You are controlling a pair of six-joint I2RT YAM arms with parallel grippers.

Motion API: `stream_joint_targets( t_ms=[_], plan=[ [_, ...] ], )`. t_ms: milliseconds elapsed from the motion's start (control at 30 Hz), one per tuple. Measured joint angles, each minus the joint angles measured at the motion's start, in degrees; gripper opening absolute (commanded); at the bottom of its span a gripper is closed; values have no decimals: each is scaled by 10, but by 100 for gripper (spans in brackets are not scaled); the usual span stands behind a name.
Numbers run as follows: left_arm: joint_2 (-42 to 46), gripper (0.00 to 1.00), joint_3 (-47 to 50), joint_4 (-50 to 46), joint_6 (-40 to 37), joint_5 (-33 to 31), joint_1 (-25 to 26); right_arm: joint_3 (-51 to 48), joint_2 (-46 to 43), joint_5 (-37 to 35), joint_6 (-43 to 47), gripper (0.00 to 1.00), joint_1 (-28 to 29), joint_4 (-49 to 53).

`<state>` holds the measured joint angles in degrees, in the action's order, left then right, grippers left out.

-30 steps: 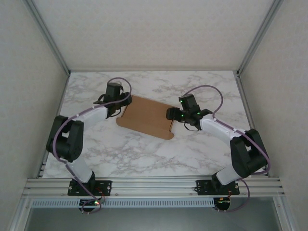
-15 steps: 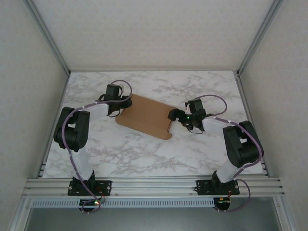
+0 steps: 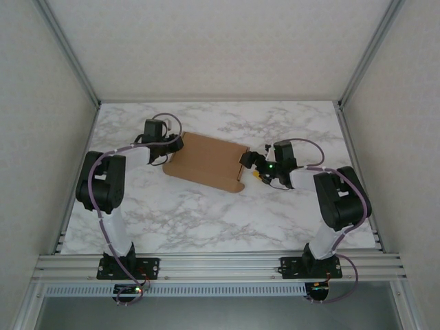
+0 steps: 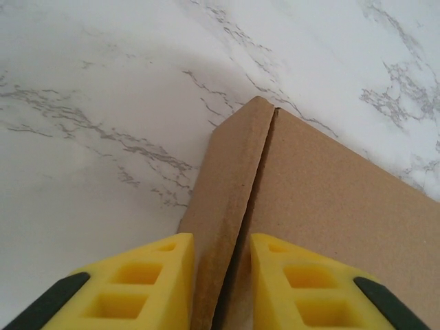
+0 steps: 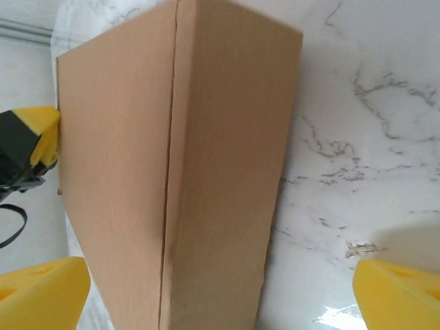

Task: Fold the paper box

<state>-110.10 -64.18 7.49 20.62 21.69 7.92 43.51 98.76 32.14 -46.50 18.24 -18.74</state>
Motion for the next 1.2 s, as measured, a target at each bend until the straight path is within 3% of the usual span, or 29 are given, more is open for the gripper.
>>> stream_joint_targets(
  t_ms=[300,700,900,1200],
  plan=[
    [-7,21,1,16,3,21,-9,4,31,57,-28,99,8,-54],
    [-18,19,1,33,1,52,-29,92,83,91,-26,97,8,23],
    [-21,19,0,39,1,62,-32,119,132,134,-69,84,13,-44],
    [-21,24,0,40,5,66,-37,106,136,146,-182,62,19,-158]
  ],
)
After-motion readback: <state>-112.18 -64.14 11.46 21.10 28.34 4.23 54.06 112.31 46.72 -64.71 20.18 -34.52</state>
